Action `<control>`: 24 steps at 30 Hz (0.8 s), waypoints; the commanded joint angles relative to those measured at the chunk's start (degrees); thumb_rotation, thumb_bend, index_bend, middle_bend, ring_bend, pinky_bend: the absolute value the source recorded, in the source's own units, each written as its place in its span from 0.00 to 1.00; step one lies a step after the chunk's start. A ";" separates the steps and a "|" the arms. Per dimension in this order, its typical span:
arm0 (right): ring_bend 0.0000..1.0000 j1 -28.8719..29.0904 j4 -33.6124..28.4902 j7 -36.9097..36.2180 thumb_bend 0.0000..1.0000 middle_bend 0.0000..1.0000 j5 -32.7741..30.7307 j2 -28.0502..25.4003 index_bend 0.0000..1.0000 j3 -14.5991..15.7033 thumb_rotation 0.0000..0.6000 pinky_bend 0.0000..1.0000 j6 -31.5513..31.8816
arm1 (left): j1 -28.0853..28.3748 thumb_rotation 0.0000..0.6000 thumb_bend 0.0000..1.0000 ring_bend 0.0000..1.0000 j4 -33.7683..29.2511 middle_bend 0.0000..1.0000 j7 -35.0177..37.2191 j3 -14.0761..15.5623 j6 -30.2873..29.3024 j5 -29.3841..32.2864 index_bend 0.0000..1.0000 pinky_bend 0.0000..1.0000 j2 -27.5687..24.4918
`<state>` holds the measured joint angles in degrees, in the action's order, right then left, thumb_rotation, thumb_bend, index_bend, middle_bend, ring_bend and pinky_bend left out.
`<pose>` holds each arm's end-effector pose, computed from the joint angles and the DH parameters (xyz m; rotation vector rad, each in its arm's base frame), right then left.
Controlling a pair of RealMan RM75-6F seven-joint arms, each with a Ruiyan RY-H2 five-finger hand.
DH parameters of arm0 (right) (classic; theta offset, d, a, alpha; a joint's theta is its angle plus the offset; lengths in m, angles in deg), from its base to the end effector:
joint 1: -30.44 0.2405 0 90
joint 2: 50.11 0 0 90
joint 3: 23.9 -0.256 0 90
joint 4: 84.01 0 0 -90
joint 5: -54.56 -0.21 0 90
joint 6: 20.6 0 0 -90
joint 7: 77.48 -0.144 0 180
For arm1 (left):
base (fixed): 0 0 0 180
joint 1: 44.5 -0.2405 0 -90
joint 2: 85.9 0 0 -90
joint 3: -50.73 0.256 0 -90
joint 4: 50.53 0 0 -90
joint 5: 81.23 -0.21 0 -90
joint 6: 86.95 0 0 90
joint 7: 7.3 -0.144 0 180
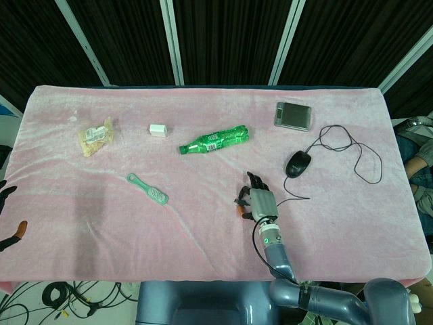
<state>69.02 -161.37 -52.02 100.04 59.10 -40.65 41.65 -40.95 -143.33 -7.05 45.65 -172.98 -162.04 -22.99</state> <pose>-0.1437 -0.3184 -0.0944 1.4990 -1.3806 0.8946 -0.3226 0.1811 0.1780 -1.2644 -0.9045 -0.8782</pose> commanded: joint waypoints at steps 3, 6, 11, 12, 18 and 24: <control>0.02 -0.09 -0.05 0.00 0.29 0.03 0.06 -0.05 0.51 0.04 1.00 0.16 0.03 | 0.03 1.00 0.34 0.00 0.03 0.06 -0.09 0.05 0.07 -0.04 0.16 0.00 0.01; 0.02 -0.15 0.06 -0.05 0.29 0.03 -0.03 -0.03 0.51 0.07 1.00 0.16 -0.11 | -0.02 1.00 0.34 0.00 0.04 0.06 -0.12 0.07 -0.01 -0.08 0.16 0.00 0.00; 0.02 -0.19 0.24 -0.41 0.29 0.03 0.07 -0.03 0.51 -0.12 1.00 0.16 -0.27 | 0.02 1.00 0.34 0.00 0.03 0.06 -0.20 0.05 0.02 -0.07 0.16 0.00 0.03; 0.02 -0.19 0.27 -0.48 0.29 0.03 0.12 -0.07 0.51 -0.19 1.00 0.16 -0.28 | 0.06 1.00 0.34 0.00 0.04 0.06 -0.28 0.05 0.08 -0.06 0.16 0.00 0.05; 0.02 -0.27 0.33 -0.45 0.29 0.03 0.22 -0.18 0.51 -0.22 1.00 0.16 -0.17 | 0.07 1.00 0.34 0.00 0.02 0.06 -0.26 -0.01 0.14 0.10 0.16 0.00 0.04; 0.02 -0.30 0.32 -0.42 0.29 0.03 0.20 -0.12 0.51 -0.18 1.00 0.16 -0.23 | 0.09 1.00 0.34 0.00 -0.02 0.06 -0.29 0.09 0.31 0.08 0.16 0.00 -0.04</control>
<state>68.73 -161.04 -52.43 100.24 58.98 -40.84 41.42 -40.86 -143.34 -7.33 45.73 -172.68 -161.96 -23.02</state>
